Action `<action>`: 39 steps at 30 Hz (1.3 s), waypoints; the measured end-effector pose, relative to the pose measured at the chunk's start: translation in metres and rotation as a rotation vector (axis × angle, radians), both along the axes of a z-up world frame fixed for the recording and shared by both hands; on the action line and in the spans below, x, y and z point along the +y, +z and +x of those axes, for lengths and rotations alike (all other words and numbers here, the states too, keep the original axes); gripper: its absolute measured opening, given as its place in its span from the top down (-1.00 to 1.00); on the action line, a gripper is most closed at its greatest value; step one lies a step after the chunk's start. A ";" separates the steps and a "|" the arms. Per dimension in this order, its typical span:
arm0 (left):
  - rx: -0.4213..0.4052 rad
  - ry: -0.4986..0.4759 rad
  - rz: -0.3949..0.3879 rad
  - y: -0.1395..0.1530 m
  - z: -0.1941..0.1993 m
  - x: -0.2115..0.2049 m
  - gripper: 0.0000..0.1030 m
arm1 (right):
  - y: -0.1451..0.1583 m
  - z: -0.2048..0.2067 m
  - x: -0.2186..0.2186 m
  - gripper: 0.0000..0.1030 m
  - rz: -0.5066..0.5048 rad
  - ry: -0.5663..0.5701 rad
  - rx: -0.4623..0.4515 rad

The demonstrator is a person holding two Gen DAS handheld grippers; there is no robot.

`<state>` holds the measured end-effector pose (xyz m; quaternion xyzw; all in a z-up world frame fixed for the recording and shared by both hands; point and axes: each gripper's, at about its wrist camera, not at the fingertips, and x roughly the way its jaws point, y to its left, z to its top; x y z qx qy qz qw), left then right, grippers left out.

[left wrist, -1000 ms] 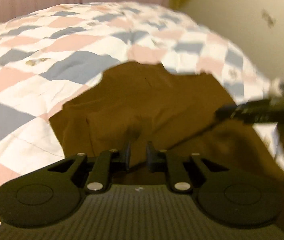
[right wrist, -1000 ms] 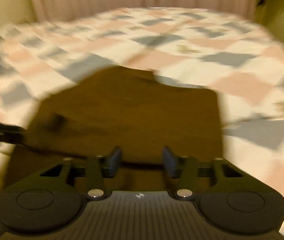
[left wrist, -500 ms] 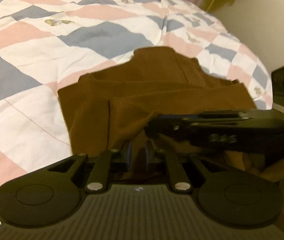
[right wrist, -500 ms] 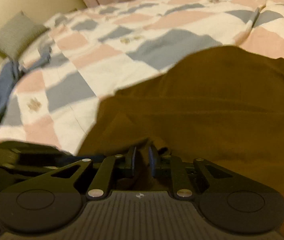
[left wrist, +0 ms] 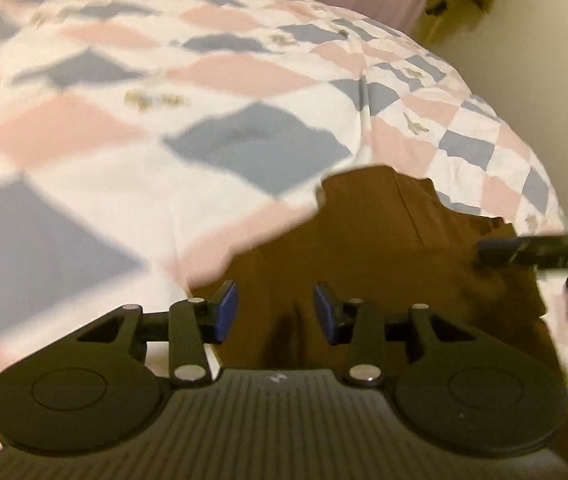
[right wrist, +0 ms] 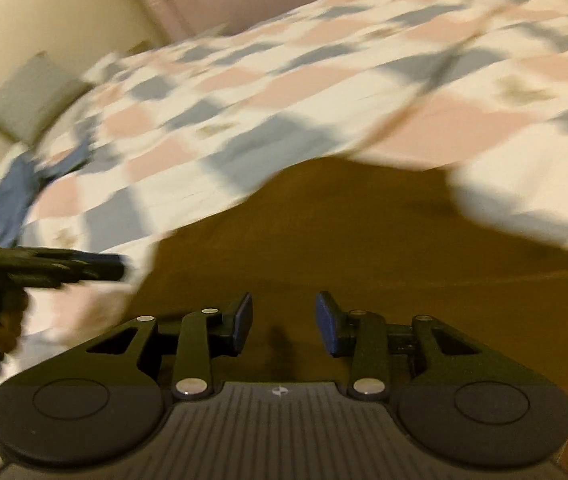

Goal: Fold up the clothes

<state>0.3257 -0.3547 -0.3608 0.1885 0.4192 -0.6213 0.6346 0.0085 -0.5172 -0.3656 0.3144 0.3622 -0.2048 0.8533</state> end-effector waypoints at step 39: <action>-0.392 -0.677 -0.117 -0.020 -0.115 -0.026 0.65 | -0.014 -0.007 0.038 0.50 -0.595 0.531 0.310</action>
